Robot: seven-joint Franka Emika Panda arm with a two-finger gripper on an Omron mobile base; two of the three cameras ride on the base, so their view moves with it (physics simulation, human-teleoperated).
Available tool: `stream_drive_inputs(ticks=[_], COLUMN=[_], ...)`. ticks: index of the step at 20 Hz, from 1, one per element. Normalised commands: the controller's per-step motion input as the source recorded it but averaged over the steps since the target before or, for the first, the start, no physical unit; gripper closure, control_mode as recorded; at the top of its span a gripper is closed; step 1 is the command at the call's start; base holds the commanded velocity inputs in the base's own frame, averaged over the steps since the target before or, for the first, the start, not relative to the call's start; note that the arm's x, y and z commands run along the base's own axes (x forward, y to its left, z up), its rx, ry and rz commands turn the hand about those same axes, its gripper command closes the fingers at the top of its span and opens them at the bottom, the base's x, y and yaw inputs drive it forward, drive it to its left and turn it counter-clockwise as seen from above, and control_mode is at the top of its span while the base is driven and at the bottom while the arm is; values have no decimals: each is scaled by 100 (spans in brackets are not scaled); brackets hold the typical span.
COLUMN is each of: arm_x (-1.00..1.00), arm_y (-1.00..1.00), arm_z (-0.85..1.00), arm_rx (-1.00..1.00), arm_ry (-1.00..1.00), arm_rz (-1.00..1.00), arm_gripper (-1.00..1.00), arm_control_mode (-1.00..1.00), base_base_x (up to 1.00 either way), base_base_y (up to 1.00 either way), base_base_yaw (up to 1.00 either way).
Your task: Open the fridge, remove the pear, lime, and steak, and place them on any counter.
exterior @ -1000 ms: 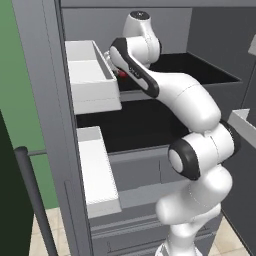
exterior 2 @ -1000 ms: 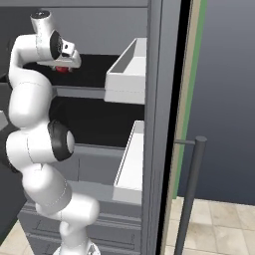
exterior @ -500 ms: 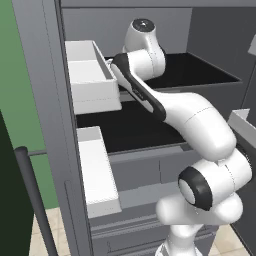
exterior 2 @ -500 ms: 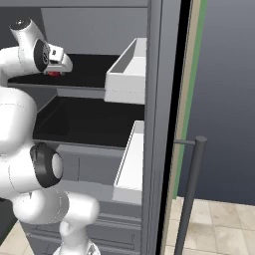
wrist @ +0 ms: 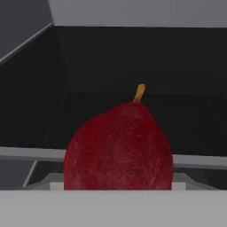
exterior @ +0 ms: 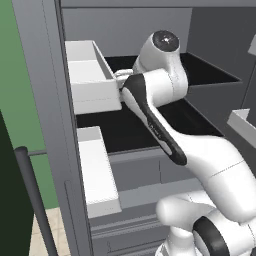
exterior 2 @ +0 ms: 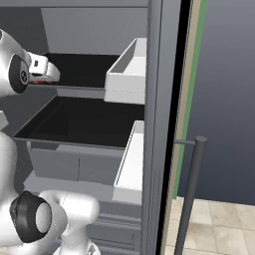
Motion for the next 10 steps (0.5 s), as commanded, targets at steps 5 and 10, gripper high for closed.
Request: stream_drive_inputs(ticks=[5, 10], arm_x=[-100, -100], arm_y=[-31, -40], arm_z=[49, 53], arm_rx=[0, 0], arm_ry=[-2, 0], arm_rz=[0, 0], arm_gripper=[100, 100], arm_control_mode=[-100, -100], base_base_x=[0, 0], base_base_y=[0, 0], base_base_yaw=[0, 0])
